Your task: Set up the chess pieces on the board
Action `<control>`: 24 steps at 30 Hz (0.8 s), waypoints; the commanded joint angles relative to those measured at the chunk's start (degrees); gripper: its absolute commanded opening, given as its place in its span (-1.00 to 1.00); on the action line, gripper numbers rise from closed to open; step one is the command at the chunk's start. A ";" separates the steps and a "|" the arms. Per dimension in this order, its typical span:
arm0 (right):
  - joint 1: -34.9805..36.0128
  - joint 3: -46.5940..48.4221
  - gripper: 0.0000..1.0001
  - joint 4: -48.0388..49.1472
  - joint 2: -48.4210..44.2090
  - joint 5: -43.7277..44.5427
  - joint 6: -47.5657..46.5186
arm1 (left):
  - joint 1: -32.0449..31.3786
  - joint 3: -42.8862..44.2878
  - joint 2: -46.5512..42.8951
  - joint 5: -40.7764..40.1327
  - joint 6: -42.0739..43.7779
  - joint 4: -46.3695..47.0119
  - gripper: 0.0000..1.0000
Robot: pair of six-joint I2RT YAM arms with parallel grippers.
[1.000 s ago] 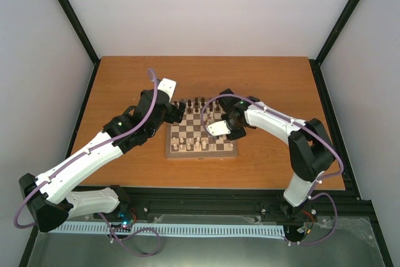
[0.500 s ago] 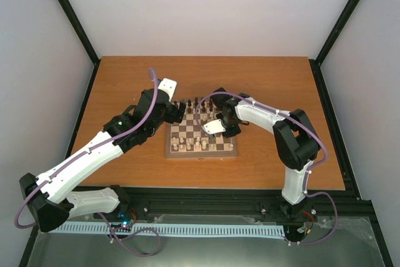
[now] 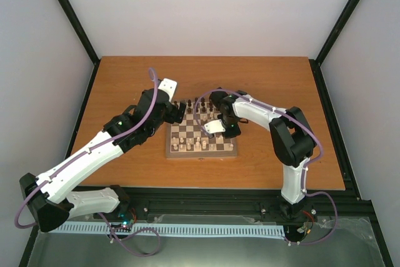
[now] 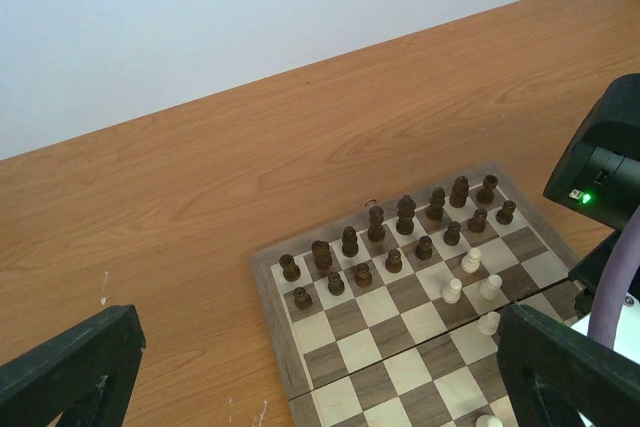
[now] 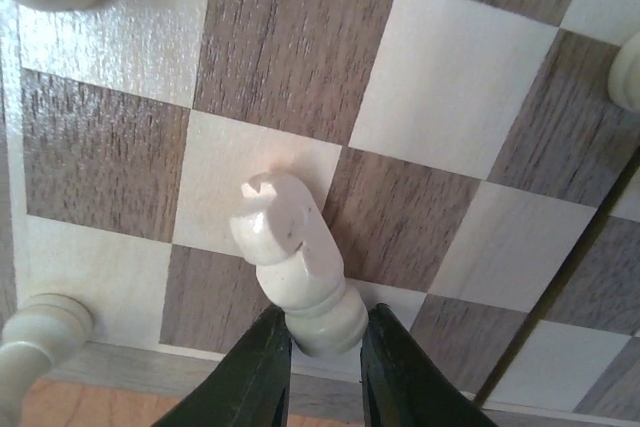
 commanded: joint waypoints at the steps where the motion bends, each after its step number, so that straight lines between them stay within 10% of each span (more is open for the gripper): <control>1: -0.60 0.27 -0.56 -2.83 1.67 -2.71 3.48 | 0.50 1.45 0.61 0.36 0.58 0.42 0.97; 15: -8.76 2.64 -0.69 -4.23 -3.82 -20.57 13.01 | 0.52 1.28 1.26 0.21 -0.11 0.59 0.98; 24: -9.02 -6.51 -0.35 6.14 -9.74 -18.56 11.20 | 0.48 1.50 2.06 0.11 -0.04 0.29 0.98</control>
